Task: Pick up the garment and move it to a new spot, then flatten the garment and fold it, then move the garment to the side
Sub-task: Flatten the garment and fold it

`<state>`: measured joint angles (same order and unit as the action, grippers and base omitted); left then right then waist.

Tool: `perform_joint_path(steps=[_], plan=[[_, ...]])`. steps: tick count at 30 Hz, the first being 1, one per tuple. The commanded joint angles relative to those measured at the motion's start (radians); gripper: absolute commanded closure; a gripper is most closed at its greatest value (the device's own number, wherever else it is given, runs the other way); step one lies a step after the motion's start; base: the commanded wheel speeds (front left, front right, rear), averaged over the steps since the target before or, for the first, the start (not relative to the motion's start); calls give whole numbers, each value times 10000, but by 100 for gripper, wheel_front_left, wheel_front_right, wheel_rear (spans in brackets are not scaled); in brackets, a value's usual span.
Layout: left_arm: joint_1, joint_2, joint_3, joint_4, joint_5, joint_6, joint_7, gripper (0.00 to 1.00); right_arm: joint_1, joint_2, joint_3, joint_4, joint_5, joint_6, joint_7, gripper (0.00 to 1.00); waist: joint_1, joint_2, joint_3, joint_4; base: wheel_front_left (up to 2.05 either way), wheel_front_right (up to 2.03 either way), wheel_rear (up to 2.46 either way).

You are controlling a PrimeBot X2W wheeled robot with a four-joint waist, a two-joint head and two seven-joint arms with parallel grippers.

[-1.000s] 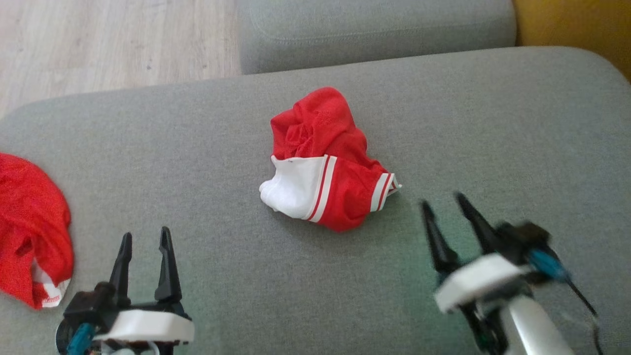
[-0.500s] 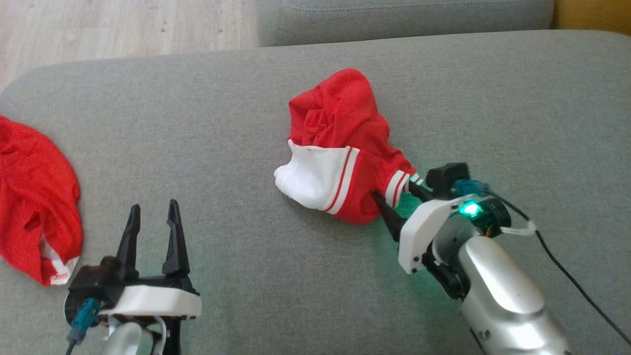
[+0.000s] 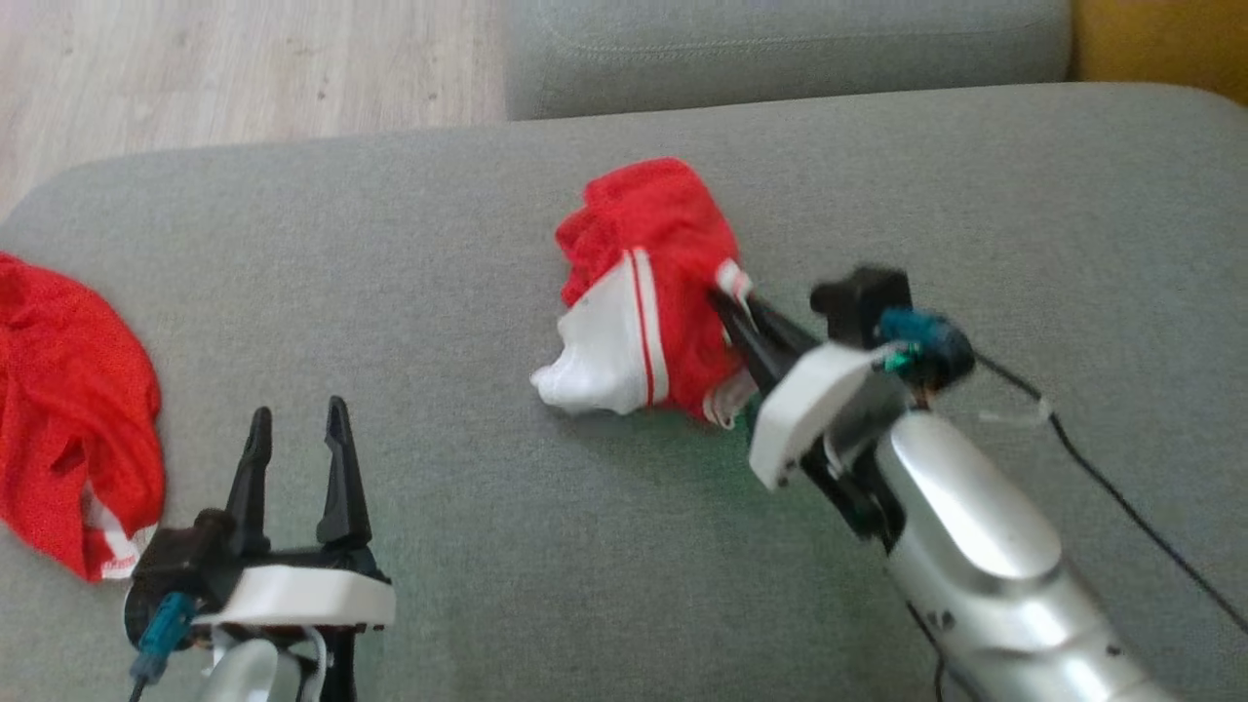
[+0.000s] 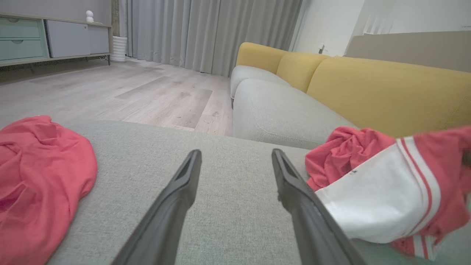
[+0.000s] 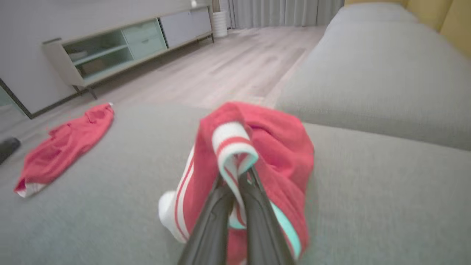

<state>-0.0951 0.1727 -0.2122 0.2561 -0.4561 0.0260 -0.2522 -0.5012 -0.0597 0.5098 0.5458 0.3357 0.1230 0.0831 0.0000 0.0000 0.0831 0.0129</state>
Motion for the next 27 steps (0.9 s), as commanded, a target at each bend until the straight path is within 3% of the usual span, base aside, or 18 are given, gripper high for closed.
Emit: perform_joint_path(steps=[1, 6, 11, 16, 27], plan=[[-216, 82, 458, -288, 101, -31, -95, 0, -676, 95, 189, -697, 115, 77, -148, 100, 0, 0, -79, -66, 0, 0, 0], [-140, 43, 600, -441, 161, -25, -95, 0, -2077, 95, 887, -2127, 822, 77, 261, 100, 0, 0, -113, -209, 0, 0, 0], [-110, 8, 662, -477, 206, -71, -95, 0, -3687, 95, 1490, -3060, 2725, 77, -62, 100, 0, 0, -137, -234, 0, 0, 0], [-85, -79, 636, -418, 266, -165, -95, 0, -4819, 95, 1132, -3381, 4398, 77, -778, 100, 0, 0, -247, -127, 0, 0, 0], [-125, -189, 554, -606, 386, -269, -95, 0, -3938, 61, -2037, -131, 2576, 77, -248, 100, 0, 0, 244, 204, 0, 0, 0]])
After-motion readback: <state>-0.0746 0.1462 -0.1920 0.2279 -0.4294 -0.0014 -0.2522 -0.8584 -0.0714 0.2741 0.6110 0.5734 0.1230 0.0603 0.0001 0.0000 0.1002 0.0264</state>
